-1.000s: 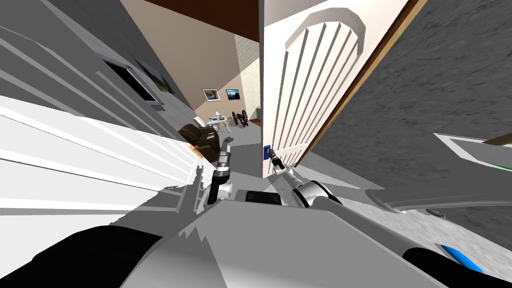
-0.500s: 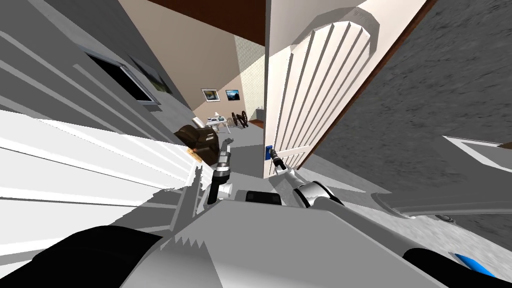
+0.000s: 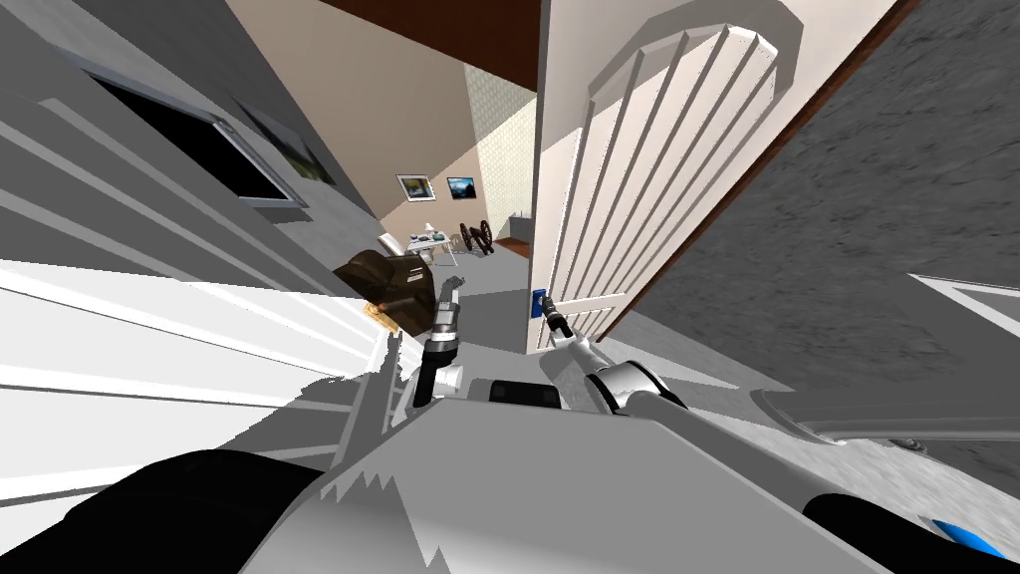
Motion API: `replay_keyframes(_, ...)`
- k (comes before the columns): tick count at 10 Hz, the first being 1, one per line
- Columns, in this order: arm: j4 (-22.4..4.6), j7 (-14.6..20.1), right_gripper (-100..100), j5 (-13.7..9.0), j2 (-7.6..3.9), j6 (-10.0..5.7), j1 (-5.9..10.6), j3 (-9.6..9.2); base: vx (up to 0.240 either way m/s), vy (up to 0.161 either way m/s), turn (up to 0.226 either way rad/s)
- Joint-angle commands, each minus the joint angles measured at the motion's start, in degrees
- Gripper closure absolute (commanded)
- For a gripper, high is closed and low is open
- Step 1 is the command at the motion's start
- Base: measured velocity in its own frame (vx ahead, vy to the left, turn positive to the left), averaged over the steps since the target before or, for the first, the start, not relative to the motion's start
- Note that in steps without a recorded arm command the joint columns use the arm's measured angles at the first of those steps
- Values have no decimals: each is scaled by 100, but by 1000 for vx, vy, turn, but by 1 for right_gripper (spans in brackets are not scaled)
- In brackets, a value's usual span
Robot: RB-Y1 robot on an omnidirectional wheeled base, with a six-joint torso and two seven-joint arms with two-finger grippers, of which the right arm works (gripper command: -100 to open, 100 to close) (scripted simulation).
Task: Push the door open
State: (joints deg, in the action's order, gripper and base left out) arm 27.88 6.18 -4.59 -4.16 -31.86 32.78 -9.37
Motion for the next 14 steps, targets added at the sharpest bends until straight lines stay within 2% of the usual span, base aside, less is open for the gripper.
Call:
replay_keyframes(1, 76, -19, 100, -52, -149, 55, -24, 130, 172, 191, -94)
replay_keyframes(2, 76, -19, 100, -52, -149, 55, -24, 130, 121, 116, -61)
replay_keyframes(5, 76, -19, 100, -52, -149, 55, -24, 130, 21, -6, 16)
replay_keyframes(6, 68, -59, 100, -93, -194, 59, -31, 234, 75, 79, -61)
replay_keyframes(8, 63, -87, 100, -121, -223, 61, -36, 305, 103, 115, -78)
replay_keyframes(11, 63, -87, 100, -121, -223, 61, -36, 305, 57, 51, -8)
replay_keyframes(14, 49, -170, 100, -205, -306, 69, -51, 519, 138, 141, -68)
